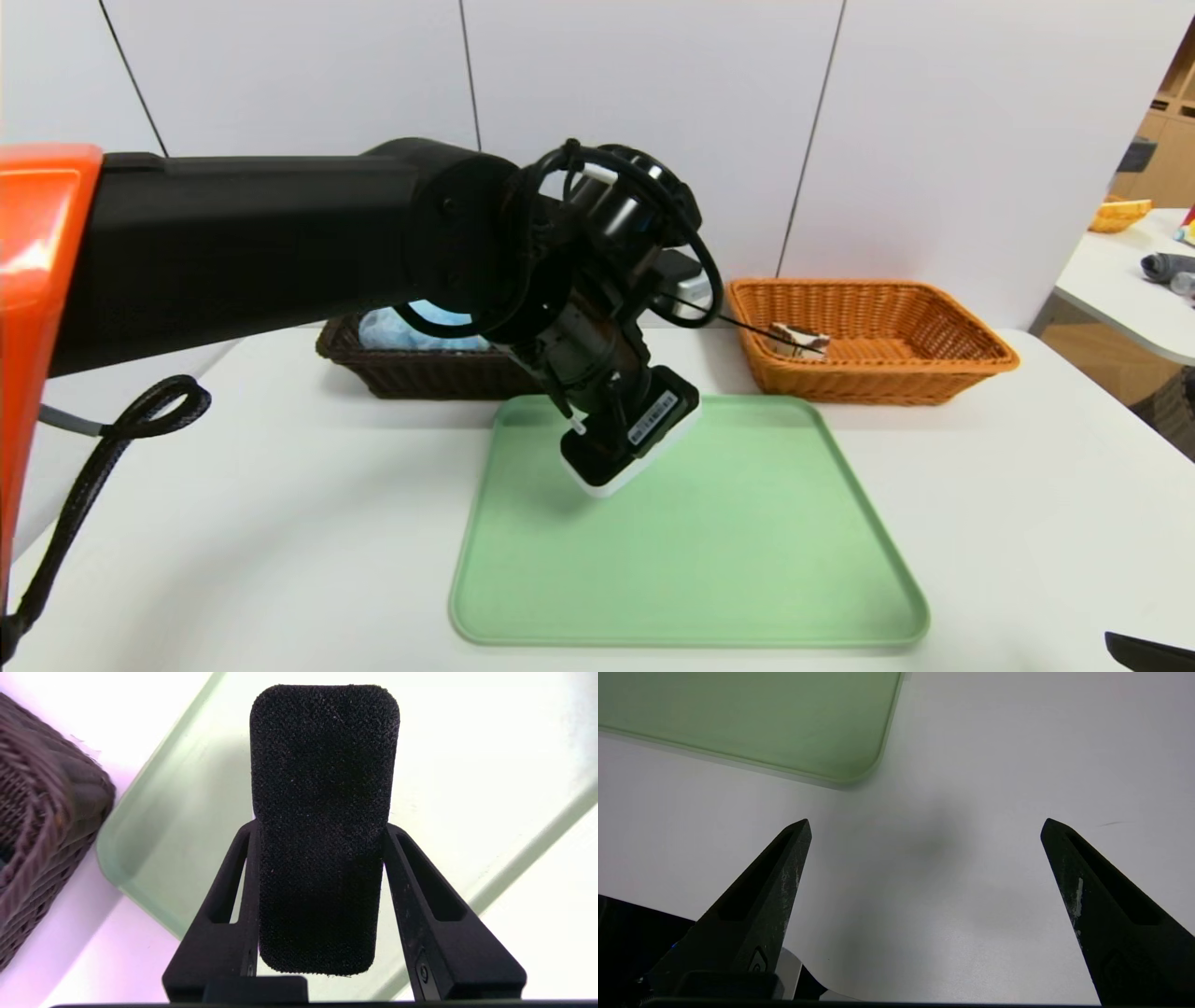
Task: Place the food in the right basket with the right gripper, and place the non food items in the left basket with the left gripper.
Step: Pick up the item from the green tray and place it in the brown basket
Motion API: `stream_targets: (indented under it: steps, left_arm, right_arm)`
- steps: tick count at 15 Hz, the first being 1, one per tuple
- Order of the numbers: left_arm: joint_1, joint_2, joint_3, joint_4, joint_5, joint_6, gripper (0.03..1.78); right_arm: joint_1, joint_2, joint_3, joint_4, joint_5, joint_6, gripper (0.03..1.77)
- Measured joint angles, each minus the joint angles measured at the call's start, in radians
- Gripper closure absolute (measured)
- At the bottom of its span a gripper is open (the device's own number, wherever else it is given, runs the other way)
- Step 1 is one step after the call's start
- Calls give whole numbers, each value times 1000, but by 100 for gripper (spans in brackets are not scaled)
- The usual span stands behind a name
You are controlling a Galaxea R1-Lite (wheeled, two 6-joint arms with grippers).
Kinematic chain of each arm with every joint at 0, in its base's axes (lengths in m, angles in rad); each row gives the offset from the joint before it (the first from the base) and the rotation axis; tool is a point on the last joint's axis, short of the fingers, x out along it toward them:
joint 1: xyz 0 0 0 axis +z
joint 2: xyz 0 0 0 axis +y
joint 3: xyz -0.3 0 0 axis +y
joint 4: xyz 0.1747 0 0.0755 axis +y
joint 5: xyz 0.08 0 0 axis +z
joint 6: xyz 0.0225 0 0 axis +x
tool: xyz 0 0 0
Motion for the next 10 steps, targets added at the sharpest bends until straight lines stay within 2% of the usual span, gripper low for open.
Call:
stream_targets:
  steps: [7, 10]
  left_arm:
    - [-11, -25, 0, -16, 9, -12, 98]
    - [-2, -27, -6, -99, 53, -106, 98]
  right_arm:
    - [0, -24, 10, 1, 0, 0, 10]
    - [-1, -32, 16, 2, 0, -1, 10]
